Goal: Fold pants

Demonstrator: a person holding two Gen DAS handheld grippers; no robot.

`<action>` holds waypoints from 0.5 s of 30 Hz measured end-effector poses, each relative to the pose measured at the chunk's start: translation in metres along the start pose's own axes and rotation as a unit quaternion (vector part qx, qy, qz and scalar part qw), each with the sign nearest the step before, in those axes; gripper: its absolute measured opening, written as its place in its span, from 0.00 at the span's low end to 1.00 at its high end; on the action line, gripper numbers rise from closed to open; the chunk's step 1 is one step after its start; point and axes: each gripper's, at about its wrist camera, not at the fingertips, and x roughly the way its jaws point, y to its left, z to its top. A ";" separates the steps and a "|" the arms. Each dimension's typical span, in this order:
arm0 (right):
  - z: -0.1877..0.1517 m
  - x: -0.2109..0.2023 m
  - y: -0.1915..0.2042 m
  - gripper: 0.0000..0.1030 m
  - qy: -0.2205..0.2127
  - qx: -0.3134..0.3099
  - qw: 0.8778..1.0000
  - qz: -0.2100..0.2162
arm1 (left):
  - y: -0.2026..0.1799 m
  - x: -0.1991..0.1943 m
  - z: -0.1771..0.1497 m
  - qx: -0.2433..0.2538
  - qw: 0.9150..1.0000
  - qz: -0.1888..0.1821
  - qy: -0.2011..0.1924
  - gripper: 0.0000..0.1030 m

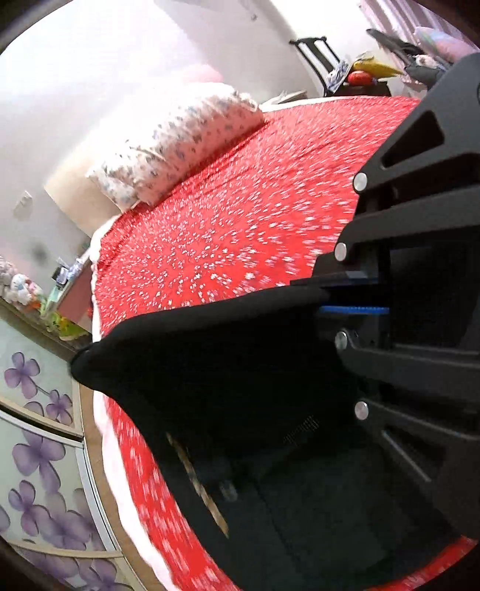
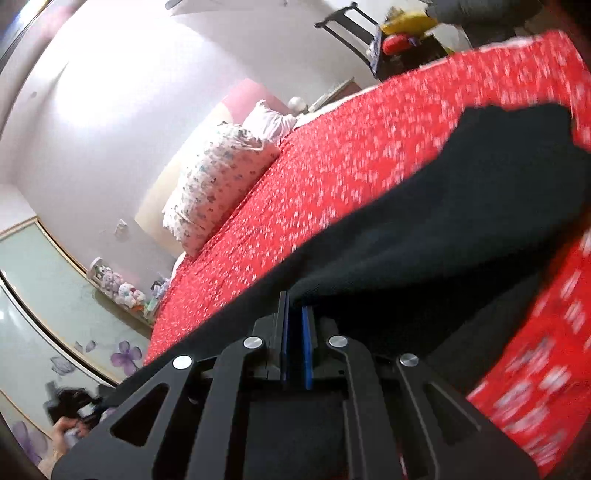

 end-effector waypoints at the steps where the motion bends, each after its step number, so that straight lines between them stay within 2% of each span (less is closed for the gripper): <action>1: 0.005 -0.003 -0.001 0.06 0.002 0.005 1.000 0.004 | 0.004 -0.012 -0.005 0.004 1.000 -0.001 -0.005 0.07; 4: 0.029 -0.016 -0.007 0.06 0.016 0.025 0.999 0.020 | 0.020 -0.056 -0.034 0.031 0.999 -0.004 -0.029 0.07; 7: 0.049 -0.032 -0.007 0.06 0.023 0.025 0.999 0.031 | 0.038 -0.091 -0.067 0.034 0.998 -0.019 -0.052 0.07; 9: 0.053 -0.038 -0.006 0.06 0.035 0.013 0.999 0.018 | 0.053 -0.104 -0.092 0.030 0.998 -0.018 -0.061 0.07; 12: 0.043 -0.041 -0.007 0.06 0.057 -0.004 0.998 -0.013 | 0.075 -0.091 -0.120 0.019 0.999 0.003 -0.039 0.07; 14: 0.034 -0.039 -0.014 0.06 0.079 0.005 0.996 -0.034 | 0.095 -0.079 -0.131 -0.016 1.000 0.010 -0.015 0.08; 15: 0.031 -0.040 -0.017 0.06 0.087 0.011 0.995 -0.039 | 0.104 -0.079 -0.134 -0.034 0.999 0.001 -0.012 0.08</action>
